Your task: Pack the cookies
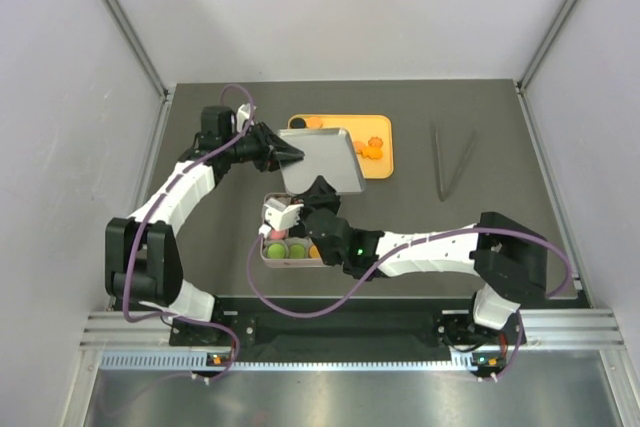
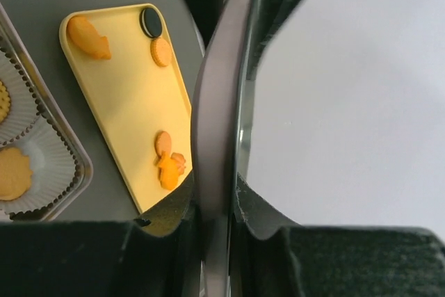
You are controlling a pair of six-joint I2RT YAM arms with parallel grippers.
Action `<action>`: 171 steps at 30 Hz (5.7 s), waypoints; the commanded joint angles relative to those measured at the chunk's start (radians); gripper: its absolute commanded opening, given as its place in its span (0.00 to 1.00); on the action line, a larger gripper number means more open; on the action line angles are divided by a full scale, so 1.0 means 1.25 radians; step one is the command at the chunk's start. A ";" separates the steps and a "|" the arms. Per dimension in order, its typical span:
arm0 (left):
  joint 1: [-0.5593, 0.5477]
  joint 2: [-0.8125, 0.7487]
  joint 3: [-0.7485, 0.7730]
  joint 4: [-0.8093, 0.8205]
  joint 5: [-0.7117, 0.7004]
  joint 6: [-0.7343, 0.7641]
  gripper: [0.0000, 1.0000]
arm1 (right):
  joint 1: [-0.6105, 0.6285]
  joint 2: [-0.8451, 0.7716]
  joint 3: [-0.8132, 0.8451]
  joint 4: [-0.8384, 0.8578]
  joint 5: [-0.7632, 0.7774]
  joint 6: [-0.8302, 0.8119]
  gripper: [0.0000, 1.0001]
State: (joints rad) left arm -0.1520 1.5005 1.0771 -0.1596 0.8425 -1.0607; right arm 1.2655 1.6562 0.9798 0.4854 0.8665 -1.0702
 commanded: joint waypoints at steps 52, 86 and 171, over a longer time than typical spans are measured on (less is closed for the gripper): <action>0.085 -0.382 -0.109 -0.295 -0.492 0.387 0.88 | -0.503 -0.095 -0.047 0.177 -1.322 1.807 0.00; 0.081 -0.312 -0.270 -0.209 -0.406 0.344 0.85 | -0.438 0.132 -0.167 0.393 -1.248 1.899 0.00; -0.038 -0.199 -0.297 -0.159 -0.460 0.340 0.85 | -0.558 -0.058 -0.176 -0.207 -1.169 1.471 0.69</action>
State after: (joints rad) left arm -0.1883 1.2419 0.6765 -0.3840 0.2836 -0.6369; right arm 0.5770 1.6299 0.7597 0.2764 -0.6498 0.8330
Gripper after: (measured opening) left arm 0.849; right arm 0.674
